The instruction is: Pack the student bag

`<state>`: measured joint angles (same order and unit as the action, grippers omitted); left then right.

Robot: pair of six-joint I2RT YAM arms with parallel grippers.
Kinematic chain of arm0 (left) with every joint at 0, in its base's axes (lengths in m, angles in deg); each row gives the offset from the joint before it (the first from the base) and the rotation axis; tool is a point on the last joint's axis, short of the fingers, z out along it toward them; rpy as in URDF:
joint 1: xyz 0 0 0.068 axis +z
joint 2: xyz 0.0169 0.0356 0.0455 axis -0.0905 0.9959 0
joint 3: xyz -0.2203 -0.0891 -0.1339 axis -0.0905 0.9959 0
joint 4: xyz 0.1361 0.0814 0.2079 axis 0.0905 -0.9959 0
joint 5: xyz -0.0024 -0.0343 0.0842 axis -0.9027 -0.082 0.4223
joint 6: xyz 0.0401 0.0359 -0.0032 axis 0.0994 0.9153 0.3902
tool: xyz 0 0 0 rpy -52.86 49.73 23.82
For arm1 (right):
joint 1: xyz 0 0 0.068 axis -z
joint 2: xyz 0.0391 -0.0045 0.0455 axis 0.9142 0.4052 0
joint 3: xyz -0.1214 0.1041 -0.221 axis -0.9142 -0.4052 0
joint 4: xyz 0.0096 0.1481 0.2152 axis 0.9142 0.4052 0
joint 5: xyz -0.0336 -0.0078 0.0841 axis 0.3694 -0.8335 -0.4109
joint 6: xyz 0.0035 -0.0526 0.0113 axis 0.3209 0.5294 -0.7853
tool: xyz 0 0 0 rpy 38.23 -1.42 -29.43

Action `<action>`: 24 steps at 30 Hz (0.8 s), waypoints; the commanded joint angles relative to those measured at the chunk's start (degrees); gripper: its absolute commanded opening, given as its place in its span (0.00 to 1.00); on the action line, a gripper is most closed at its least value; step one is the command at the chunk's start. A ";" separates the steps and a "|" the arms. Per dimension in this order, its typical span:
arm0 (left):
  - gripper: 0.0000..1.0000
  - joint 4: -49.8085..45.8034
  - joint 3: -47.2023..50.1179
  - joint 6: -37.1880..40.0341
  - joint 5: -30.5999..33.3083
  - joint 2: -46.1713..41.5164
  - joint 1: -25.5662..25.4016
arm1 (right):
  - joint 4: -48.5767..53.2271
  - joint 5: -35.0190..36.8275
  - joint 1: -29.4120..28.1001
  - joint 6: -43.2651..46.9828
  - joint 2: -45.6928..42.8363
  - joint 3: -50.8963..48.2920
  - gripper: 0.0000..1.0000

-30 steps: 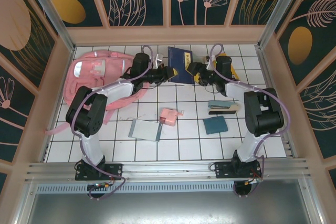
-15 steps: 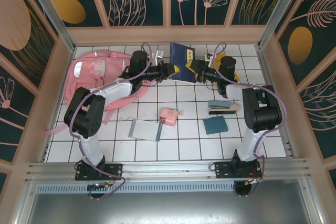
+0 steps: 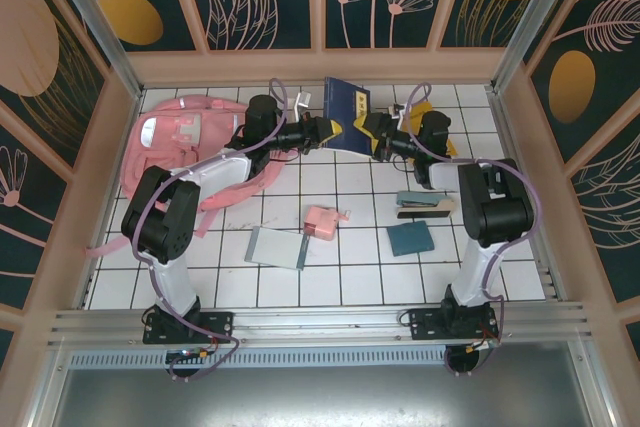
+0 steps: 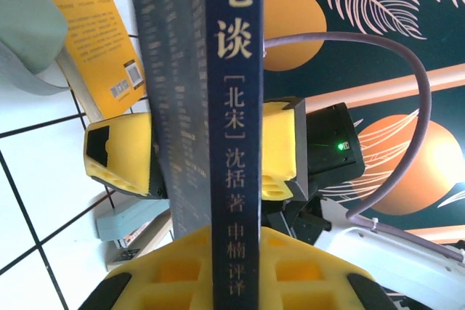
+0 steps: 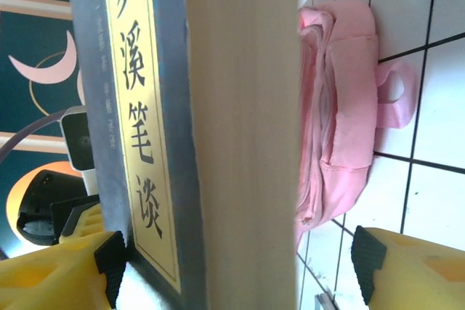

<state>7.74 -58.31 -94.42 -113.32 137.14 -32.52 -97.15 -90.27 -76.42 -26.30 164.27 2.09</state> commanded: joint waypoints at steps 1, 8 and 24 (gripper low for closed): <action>0.00 4.96 -1.67 -0.24 -1.98 -0.36 0.35 | -9.09 -2.30 -0.22 -4.31 0.77 -0.08 0.79; 0.00 -3.19 -1.53 5.68 -1.46 0.42 1.47 | -11.68 -3.18 1.78 -6.39 -0.06 -0.68 0.39; 0.44 -41.62 -13.77 29.57 17.93 1.67 6.36 | 15.03 3.92 1.12 12.30 -3.93 3.75 0.00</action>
<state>-21.90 -68.43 -73.29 -104.73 138.67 -28.30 -87.62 -89.14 -74.89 -20.35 163.37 3.90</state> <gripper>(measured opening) 0.434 0.108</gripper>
